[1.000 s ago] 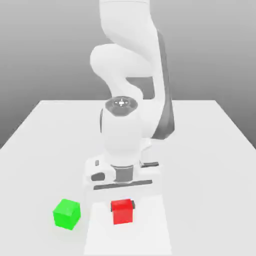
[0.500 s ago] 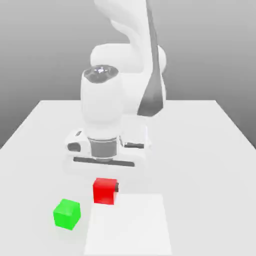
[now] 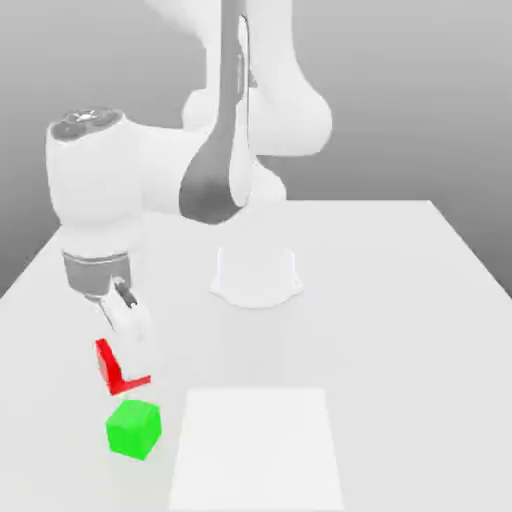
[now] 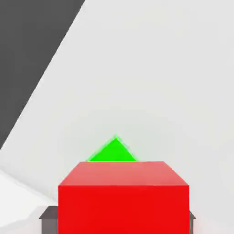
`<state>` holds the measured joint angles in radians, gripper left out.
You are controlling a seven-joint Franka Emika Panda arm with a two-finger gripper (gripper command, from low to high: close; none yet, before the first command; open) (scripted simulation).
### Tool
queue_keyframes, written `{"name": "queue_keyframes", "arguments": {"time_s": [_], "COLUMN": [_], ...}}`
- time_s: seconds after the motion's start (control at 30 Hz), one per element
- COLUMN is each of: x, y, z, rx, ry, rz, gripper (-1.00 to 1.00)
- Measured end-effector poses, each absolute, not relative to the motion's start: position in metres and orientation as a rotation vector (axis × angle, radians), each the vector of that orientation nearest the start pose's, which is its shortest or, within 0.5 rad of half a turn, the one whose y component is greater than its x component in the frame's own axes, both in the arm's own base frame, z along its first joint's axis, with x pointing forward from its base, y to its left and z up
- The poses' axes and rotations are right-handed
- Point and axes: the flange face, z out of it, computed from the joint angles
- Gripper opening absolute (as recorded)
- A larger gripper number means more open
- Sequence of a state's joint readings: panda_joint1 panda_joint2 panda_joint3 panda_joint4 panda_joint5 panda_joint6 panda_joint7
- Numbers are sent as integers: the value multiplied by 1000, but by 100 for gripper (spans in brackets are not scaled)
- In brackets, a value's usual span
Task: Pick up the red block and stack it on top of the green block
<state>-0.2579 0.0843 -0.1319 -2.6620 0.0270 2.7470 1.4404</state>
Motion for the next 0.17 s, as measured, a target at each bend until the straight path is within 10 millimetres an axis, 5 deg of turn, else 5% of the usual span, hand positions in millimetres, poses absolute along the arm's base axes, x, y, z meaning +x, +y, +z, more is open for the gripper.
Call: {"name": "queue_keyframes", "arguments": {"time_s": [0.07, 0.1, 0.17], "x": [388, 388, 388], "y": [-160, -160, -160], "z": [189, 183, 183], "rx": [-1887, -1887, -1887], "ry": [2512, 2511, 2511], "rz": [-3, -2, -2], "gripper": [-100, 100, 100]}}
